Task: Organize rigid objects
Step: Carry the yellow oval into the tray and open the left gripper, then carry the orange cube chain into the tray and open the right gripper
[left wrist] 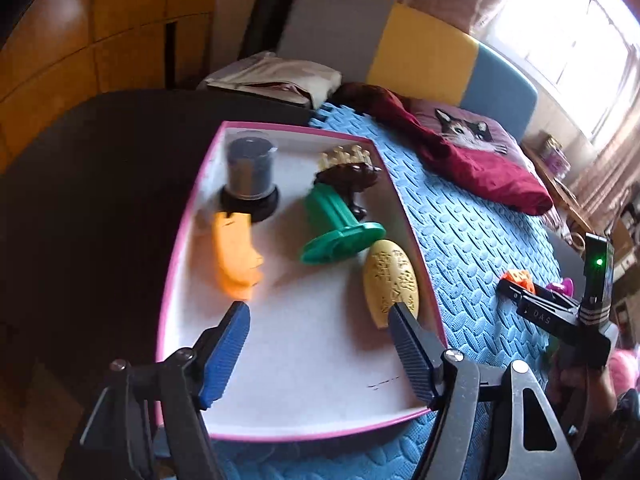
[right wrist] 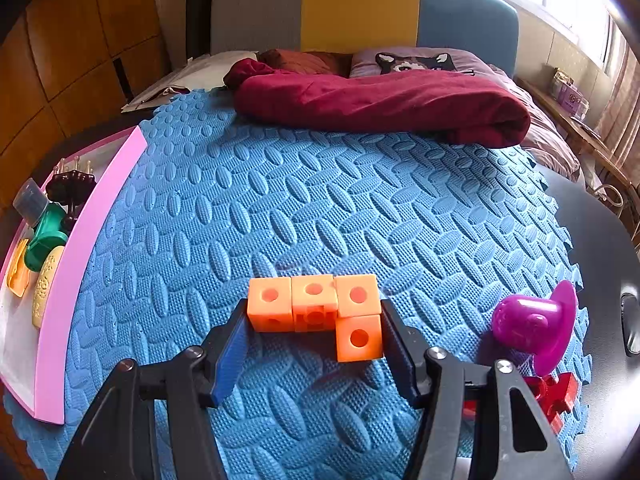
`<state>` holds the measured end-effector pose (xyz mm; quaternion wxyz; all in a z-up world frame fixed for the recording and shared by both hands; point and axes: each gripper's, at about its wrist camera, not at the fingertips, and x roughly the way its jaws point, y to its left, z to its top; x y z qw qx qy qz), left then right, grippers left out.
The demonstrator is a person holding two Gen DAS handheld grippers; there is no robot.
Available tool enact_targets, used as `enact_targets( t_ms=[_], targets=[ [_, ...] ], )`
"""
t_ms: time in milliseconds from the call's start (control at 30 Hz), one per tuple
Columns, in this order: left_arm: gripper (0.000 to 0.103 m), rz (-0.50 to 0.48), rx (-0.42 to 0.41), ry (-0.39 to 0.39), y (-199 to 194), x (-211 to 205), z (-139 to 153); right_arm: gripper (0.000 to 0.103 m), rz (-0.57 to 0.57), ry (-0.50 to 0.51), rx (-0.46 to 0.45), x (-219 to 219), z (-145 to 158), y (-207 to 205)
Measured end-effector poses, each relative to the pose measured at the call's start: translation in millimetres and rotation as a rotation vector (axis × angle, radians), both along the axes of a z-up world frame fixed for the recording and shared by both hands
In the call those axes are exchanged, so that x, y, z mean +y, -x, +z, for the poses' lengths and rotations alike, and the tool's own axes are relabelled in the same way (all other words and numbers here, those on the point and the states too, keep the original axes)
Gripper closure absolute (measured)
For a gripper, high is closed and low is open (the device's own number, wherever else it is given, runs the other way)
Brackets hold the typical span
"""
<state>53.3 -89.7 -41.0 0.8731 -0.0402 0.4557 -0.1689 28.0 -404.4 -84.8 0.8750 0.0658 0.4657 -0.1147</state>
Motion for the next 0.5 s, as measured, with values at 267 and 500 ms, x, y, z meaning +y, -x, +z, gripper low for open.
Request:
enact_targets(
  t_ms=[267, 500],
  targets=[
    [0.029, 0.037, -0.072, -0.022, 16, 20, 20, 0.041, -0.015, 0.019, -0.068, 3, -2, 8],
    [0.025, 0.062, -0.15, -0.049, 28, 35, 31, 0.041, -0.018, 0.026, -0.072, 4, -2, 7]
  ],
)
